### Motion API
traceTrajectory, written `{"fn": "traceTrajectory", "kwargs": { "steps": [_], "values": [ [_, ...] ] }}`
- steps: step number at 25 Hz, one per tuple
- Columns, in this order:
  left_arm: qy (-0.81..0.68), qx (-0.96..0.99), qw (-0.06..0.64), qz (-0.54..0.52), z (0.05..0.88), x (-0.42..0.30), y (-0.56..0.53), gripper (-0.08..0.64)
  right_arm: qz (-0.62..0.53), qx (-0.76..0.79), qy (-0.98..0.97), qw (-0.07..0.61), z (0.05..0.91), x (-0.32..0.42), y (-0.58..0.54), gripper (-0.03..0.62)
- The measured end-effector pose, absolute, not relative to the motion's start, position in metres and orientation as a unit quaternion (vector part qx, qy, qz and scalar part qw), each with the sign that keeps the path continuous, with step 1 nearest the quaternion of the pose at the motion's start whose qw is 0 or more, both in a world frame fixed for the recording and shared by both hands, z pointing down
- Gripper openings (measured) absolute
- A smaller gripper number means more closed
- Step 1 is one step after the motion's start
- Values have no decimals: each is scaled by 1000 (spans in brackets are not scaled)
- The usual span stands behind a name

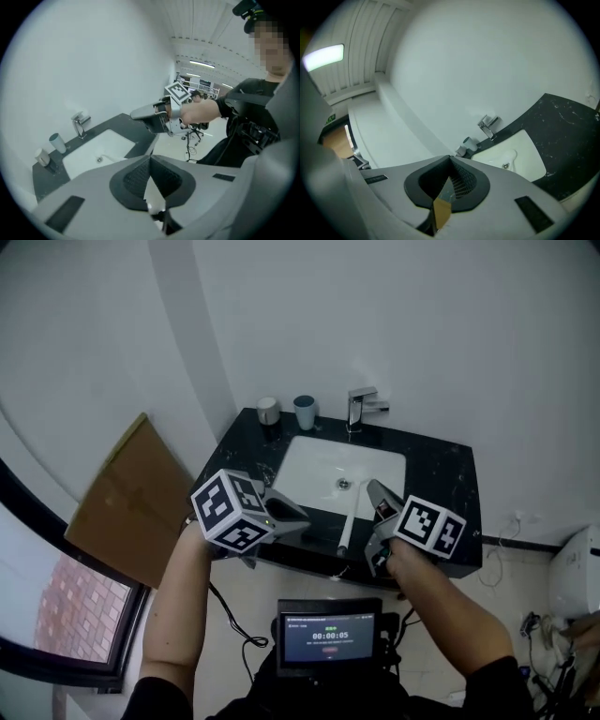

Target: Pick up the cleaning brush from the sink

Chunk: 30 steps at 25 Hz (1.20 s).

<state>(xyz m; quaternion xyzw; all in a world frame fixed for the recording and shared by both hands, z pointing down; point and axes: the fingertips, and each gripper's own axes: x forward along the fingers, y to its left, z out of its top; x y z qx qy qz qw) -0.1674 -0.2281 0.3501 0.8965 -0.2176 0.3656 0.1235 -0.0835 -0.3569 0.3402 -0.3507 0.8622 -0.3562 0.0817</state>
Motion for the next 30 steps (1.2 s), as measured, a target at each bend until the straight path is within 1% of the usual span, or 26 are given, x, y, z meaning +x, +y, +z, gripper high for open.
{"fn": "traceTrajectory", "kwargs": {
  "steps": [5, 10, 14, 17, 19, 24, 26, 28, 30],
  "values": [
    [-251, 920, 136, 267, 363, -237, -352, 6, -343, -433, 833, 31, 386, -129, -446, 8],
    [-368, 900, 156, 173, 381, -312, -461, 8, -313, -497, 808, -43, 429, -166, -525, 8],
    [-387, 885, 221, 135, 410, -315, -498, 8, -330, -512, 785, -116, 473, -159, -548, 8],
    [-410, 858, 296, 93, 428, -321, -531, 14, -326, -524, 771, -156, 492, -148, -575, 8],
    [-430, 837, 325, 96, 444, -327, -540, 14, -334, -524, 765, -169, 501, -144, -584, 8],
    [-464, 812, 323, 144, 467, -332, -561, 19, -354, -485, 773, -203, 514, -149, -600, 8],
    [-459, 807, 339, 152, 478, -329, -567, 54, -357, -470, 773, -231, 525, -153, -602, 8],
    [-457, 801, 351, 163, 492, -329, -572, 54, -364, -452, 773, -258, 541, -163, -602, 63],
    [-463, 791, 360, 175, 509, -333, -575, 74, -370, -442, 766, -283, 561, -172, -602, 63]
  ]
}}
